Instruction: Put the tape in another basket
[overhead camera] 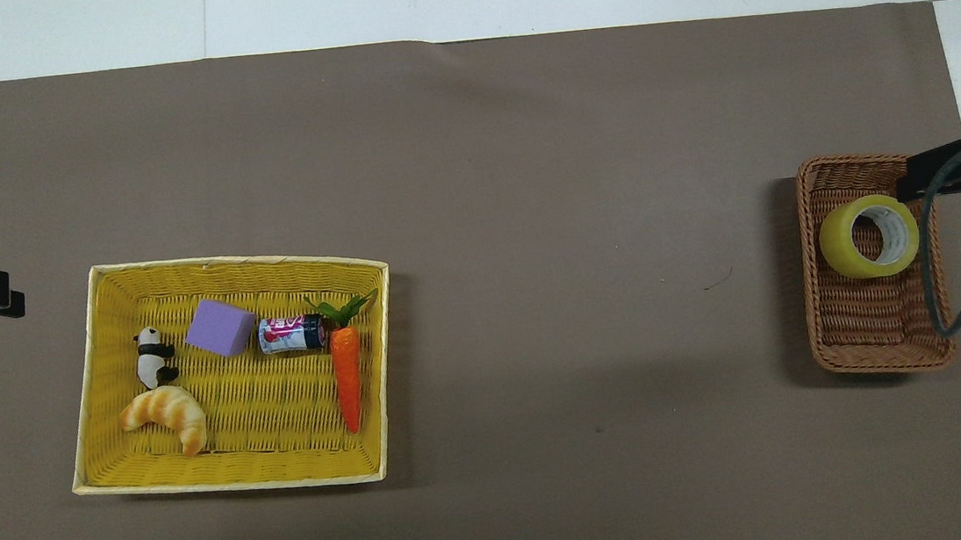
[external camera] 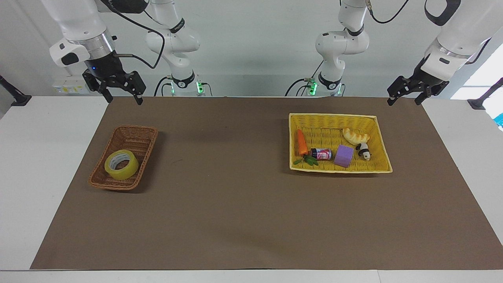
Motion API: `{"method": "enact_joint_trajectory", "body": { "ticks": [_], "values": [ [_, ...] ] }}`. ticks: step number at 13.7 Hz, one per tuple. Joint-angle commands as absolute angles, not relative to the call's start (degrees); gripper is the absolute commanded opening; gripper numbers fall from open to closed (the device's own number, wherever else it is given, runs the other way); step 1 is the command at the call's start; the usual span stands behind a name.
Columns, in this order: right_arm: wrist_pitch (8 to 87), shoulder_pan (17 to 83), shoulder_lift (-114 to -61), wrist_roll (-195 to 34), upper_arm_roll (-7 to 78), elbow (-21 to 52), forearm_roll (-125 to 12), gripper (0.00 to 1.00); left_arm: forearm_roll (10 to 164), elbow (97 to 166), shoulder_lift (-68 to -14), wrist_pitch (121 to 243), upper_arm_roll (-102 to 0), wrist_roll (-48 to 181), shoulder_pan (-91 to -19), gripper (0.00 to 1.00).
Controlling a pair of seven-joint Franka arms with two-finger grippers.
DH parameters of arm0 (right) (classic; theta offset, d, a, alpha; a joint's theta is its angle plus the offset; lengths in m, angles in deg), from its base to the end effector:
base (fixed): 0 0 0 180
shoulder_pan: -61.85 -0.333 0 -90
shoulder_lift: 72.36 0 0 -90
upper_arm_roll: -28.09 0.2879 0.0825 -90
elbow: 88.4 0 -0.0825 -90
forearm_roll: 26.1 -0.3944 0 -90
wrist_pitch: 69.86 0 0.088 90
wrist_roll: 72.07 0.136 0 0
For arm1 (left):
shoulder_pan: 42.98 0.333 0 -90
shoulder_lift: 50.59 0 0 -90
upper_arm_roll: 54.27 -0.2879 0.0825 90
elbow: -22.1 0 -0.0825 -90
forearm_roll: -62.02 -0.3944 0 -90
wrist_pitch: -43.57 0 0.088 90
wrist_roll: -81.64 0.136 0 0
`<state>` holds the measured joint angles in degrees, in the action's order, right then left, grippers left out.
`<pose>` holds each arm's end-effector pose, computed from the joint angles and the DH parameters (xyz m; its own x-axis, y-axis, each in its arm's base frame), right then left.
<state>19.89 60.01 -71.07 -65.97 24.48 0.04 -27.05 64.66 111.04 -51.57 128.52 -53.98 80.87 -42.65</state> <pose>0.5597 -0.0154 0.5928 0.9897 -0.1369 0.0432 -0.1360 -0.9905 -0.0227 0.5495 -0.0062 0.5785 0.9985 0.0101 -0.0530 0.0125 -0.9989 0.0452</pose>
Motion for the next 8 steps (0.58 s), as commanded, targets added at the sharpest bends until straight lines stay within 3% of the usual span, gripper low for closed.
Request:
{"method": "enact_joint_trajectory", "body": {
  "ticks": [1, 4, 8],
  "values": [
    [20.05, 60.62, -70.69, -66.79, 24.75, 0.45, -26.37, 1.00, 63.69, 110.96, -51.91, 127.77, -54.62, 81.55, -43.33, 1.00],
    [18.30, 60.80, -69.73, -69.70, 24.31, -1.21, -26.28, 1.00, 63.69, 110.96, -51.91, 127.77, -54.62, 81.55, -43.33, 1.00],
    [18.64, 60.80, -67.72, -69.08, 24.49, 1.84, -26.37, 1.00, 63.69, 110.96, -51.91, 127.77, -54.62, 81.55, -43.33, 1.00]
  ]
}}
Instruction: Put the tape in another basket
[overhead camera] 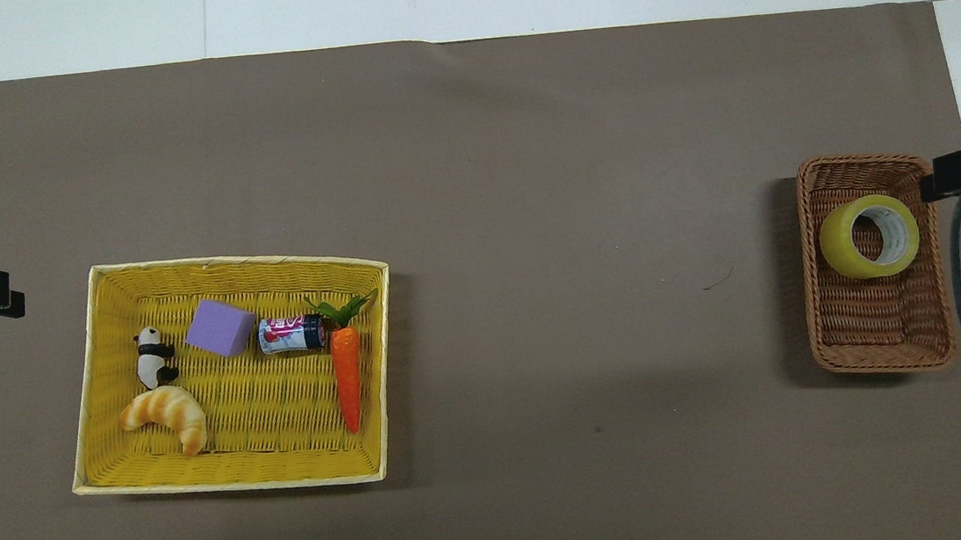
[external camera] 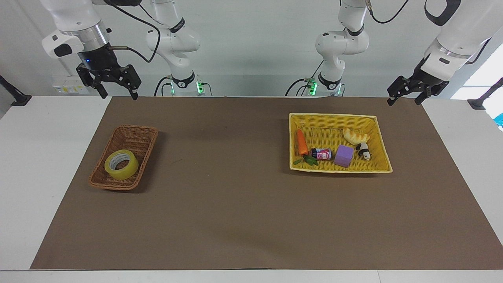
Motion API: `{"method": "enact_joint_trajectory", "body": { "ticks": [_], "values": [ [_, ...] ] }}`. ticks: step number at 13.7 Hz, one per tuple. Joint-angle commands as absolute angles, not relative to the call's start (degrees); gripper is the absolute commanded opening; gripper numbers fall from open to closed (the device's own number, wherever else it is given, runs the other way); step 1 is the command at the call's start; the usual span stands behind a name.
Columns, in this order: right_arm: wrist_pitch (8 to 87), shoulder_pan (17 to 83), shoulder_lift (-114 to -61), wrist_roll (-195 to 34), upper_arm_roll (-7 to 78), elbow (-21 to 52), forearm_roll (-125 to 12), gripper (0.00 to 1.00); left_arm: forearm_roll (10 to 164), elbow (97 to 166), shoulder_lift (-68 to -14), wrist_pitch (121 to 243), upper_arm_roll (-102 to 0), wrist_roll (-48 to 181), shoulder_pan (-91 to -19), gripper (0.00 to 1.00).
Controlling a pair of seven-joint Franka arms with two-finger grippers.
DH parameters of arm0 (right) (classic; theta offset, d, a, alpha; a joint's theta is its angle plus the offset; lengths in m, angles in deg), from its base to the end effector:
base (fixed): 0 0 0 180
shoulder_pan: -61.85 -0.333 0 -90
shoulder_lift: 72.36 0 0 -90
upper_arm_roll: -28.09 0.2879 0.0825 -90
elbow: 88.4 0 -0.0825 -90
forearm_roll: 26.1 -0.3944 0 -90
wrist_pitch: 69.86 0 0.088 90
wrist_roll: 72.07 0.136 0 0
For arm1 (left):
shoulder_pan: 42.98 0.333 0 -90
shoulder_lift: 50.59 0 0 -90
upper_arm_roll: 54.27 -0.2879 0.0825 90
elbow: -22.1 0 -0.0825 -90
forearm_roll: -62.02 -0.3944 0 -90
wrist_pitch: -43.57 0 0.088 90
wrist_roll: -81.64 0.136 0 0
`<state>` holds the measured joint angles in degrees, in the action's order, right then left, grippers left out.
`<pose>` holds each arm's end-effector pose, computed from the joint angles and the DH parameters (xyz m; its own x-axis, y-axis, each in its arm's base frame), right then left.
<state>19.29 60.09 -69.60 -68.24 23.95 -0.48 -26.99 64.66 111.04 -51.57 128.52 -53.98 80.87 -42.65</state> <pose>0.5514 -0.0217 0.6104 0.9918 -0.1080 0.0680 -0.1066 -0.9940 -0.0236 0.5495 -0.0062 0.5785 0.9985 0.0101 -0.0530 0.0125 -0.9989 0.0452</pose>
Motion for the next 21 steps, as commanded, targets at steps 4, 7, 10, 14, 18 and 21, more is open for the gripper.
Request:
{"method": "enact_joint_trajectory", "body": {
  "ticks": [4, 7, 10, 14, 18, 21],
  "values": [
    [19.08, 60.89, -65.24, -69.17, 24.49, 5.55, -26.37, 1.00, 63.69, 110.96, -51.91, 127.77, -54.62, 81.55, -43.33, 1.00],
    [19.09, 60.89, -65.24, -69.52, 24.49, 5.46, -26.37, 1.00, 63.69, 110.96, -51.91, 127.77, -54.62, 81.55, -43.33, 1.00],
    [19.00, 60.97, -65.42, -69.78, 24.40, 5.11, -26.37, 1.00, 63.69, 110.96, -51.91, 127.77, -54.62, 81.55, -43.33, 1.00],
    [19.00, 60.97, -65.42, -69.78, 24.40, 5.11, -26.37, 1.00, 63.69, 110.96, -51.91, 127.77, -54.62, 81.55, -43.33, 1.00],
    [19.09, 60.98, -65.68, -69.61, 24.23, 4.85, -26.37, 1.00, 63.69, 110.96, -51.91, 127.77, -54.62, 81.55, -43.33, 1.00],
    [19.09, 61.06, -65.68, -69.87, 24.22, 4.85, -26.37, 1.00, 63.69, 110.96, -51.91, 127.77, -54.62, 81.55, -43.33, 1.00]
  ]
}}
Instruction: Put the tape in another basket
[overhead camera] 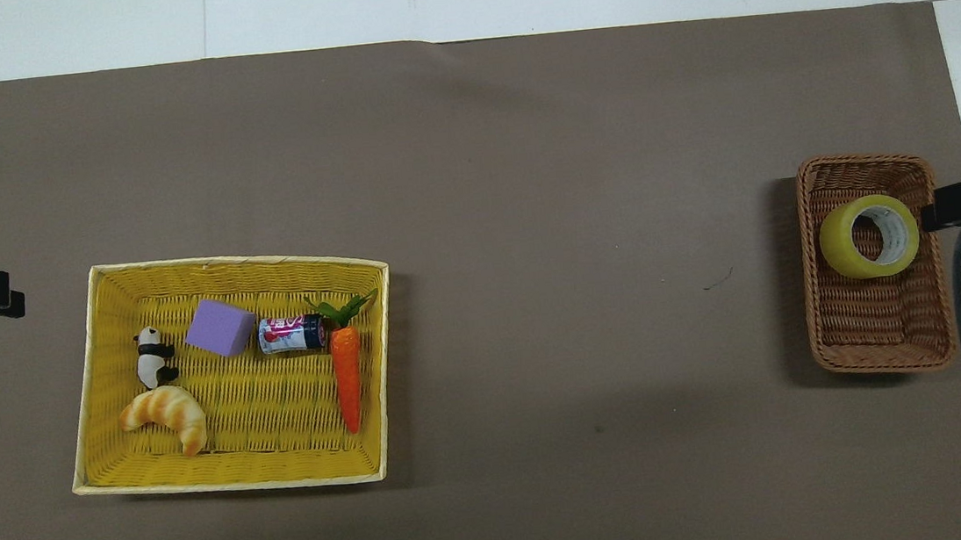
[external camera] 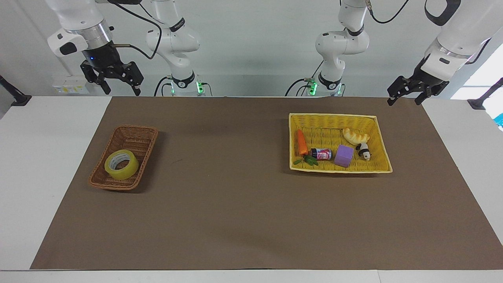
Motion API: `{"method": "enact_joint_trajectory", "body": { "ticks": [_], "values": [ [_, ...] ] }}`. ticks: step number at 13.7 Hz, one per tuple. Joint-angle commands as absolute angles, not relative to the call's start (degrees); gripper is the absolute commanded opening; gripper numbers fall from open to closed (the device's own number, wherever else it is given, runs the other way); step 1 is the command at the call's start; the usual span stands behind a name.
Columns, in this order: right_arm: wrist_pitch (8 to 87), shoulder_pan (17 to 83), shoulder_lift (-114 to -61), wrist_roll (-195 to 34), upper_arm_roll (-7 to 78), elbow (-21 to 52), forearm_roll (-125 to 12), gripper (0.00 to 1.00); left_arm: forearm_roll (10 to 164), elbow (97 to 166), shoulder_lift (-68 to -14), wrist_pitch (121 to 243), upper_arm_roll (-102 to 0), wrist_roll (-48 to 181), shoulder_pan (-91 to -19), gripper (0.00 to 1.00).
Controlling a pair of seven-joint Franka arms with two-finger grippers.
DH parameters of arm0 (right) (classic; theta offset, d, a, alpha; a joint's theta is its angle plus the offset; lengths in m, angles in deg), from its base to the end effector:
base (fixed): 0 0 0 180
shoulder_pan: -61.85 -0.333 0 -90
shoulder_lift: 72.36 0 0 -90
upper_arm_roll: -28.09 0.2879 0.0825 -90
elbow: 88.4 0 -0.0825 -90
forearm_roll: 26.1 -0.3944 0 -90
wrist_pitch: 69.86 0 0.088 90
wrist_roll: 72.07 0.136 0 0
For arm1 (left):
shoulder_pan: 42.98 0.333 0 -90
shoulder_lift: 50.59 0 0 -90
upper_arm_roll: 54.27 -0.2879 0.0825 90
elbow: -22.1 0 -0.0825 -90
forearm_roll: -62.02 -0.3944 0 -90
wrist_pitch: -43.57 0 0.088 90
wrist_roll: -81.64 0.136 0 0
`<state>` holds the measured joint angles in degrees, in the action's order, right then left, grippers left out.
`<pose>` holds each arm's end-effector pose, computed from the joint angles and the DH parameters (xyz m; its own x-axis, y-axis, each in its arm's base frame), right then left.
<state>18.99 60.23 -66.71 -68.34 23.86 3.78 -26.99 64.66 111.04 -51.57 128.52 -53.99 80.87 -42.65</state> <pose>0.5354 -0.0240 0.6014 0.9932 -0.1100 0.0387 -0.1091 -0.9937 -0.0253 0.5495 -0.0061 0.5785 0.9985 0.0102 -0.0530 0.0127 -0.9989 0.0452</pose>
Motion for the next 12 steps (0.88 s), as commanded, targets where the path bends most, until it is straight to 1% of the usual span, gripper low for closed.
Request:
{"method": "enact_joint_trajectory", "body": {
  "ticks": [1, 4, 7, 12],
  "values": [
    [19.09, 60.98, -65.68, -69.87, 24.22, 4.85, -26.37, 1.00, 63.69, 110.96, -51.91, 127.77, -54.62, 81.55, -43.33, 1.00],
    [19.09, 60.97, -65.60, -70.05, 24.22, 4.94, -26.19, 1.00, 63.69, 110.96, -51.91, 127.77, -54.62, 81.55, -43.33, 1.00],
    [19.17, 60.97, -65.60, -75.04, 24.22, 5.02, -26.19, 1.00, 63.69, 110.96, -51.91, 127.77, -54.62, 81.55, -43.33, 1.00],
    [19.09, 60.97, -65.33, -74.97, 24.22, 5.20, -26.28, 1.00, 63.69, 110.96, -51.91, 127.77, -54.62, 81.55, -43.33, 1.00]
  ]
}}
